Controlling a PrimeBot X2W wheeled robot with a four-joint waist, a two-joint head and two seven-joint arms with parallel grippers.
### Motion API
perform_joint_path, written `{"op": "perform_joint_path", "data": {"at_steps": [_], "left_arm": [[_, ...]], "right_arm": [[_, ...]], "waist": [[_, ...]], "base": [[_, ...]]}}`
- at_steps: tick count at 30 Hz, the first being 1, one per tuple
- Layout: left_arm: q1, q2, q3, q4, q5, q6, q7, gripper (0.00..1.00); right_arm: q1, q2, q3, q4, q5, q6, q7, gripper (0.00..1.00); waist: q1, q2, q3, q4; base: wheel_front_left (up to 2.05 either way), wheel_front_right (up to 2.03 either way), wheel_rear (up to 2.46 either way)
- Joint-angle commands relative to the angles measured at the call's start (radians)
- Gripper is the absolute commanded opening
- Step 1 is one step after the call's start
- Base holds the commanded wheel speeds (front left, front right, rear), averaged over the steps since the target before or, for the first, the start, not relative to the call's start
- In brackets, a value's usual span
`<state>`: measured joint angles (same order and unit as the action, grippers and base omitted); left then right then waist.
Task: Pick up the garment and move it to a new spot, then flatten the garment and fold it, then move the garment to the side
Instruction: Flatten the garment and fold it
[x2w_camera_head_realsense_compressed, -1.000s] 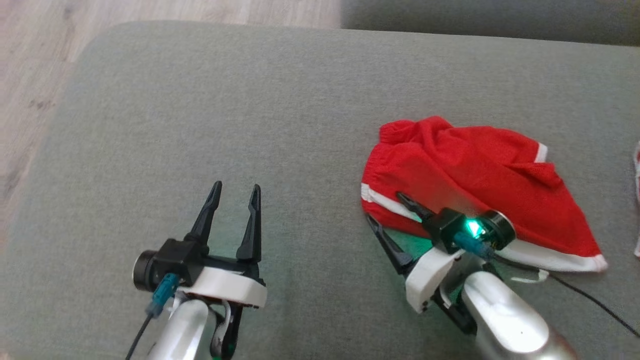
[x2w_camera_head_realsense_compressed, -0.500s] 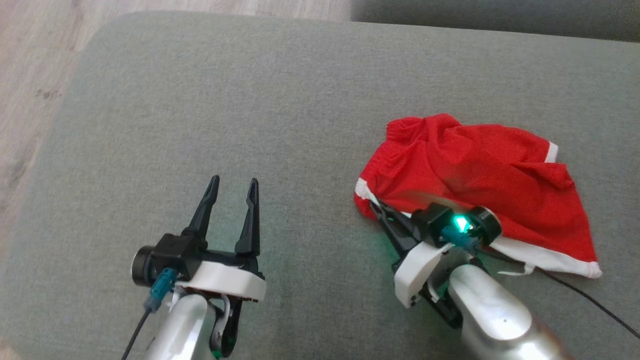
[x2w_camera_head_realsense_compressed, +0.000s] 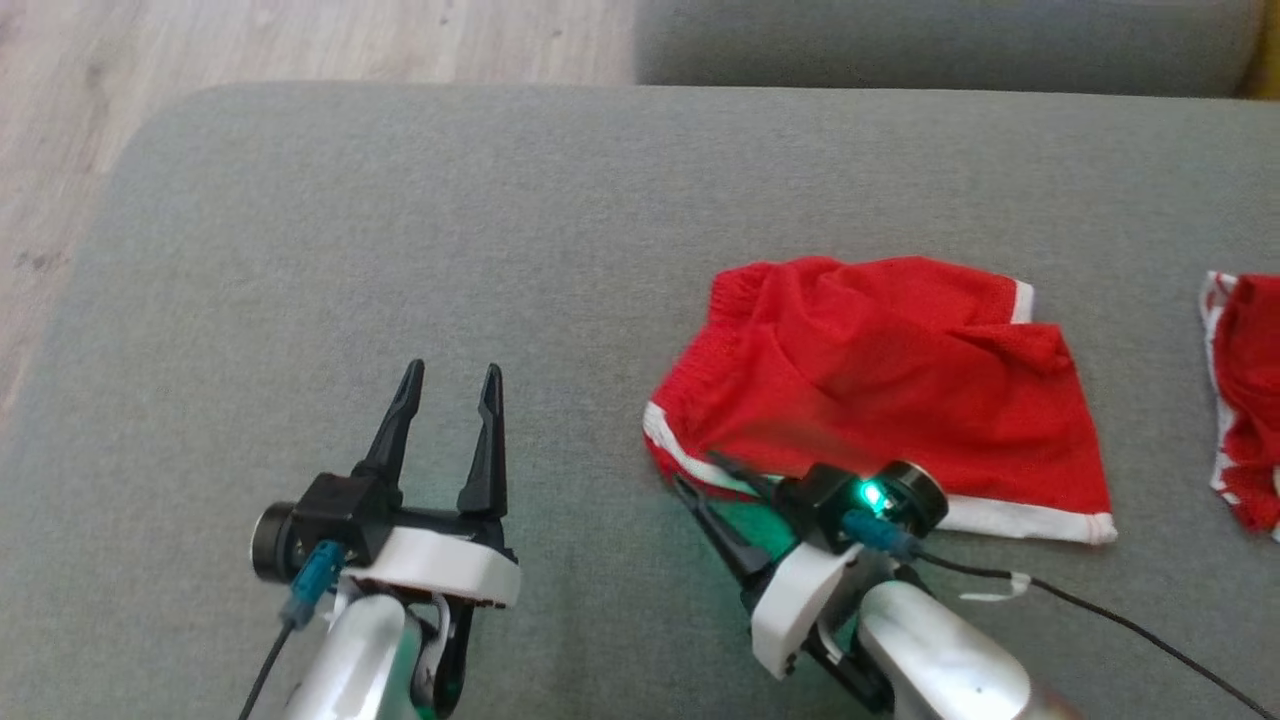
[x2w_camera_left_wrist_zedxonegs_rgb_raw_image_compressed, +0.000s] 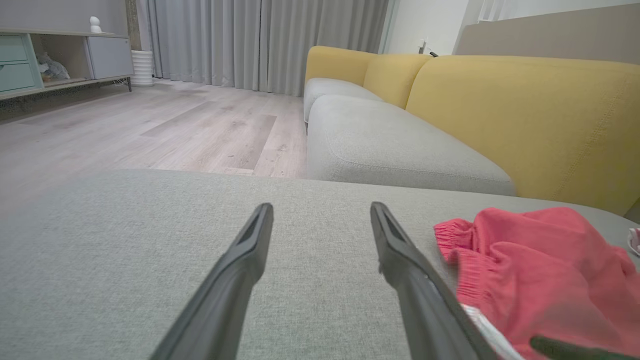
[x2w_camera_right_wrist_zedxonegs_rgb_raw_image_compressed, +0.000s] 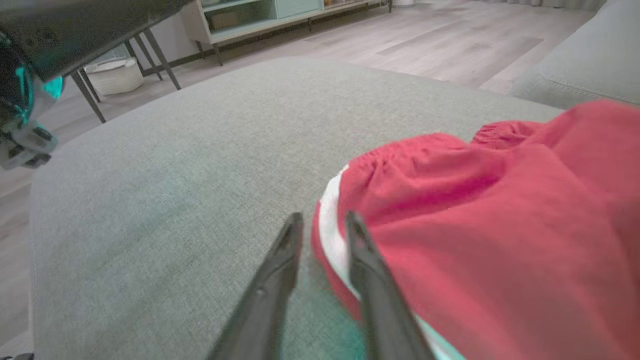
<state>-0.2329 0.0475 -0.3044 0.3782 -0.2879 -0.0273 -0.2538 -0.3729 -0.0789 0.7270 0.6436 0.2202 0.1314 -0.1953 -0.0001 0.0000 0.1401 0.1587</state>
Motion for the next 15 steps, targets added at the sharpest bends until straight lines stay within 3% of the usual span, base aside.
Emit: {"op": "perform_joint_path", "data": {"at_steps": [1,8,15], "left_arm": [[-0.01,0.003,0.04,-0.027,0.011,-0.001,-0.008,1.0],[0.004,0.003,0.066,-0.04,0.019,-0.001,-0.008,1.0],[0.02,0.003,0.083,-0.073,0.015,-0.01,-0.008,1.0]], "right_arm": [[-0.003,0.009,-0.014,-0.045,0.009,-0.001,-0.018,1.0],[0.074,-0.038,-0.186,-0.179,0.044,-0.001,-0.05,1.0],[0.191,-0.057,-0.469,-0.332,-0.027,-0.001,-0.061,1.0]], "waist": [[0.0001,0.0,-0.011,-0.015],[0.0001,0.0,-0.044,-0.07],[0.0001,0.0,-0.059,-0.124]], "base": [[0.0,0.0,0.0],[0.0,0.0,0.0],[0.0,0.0,0.0]]}}
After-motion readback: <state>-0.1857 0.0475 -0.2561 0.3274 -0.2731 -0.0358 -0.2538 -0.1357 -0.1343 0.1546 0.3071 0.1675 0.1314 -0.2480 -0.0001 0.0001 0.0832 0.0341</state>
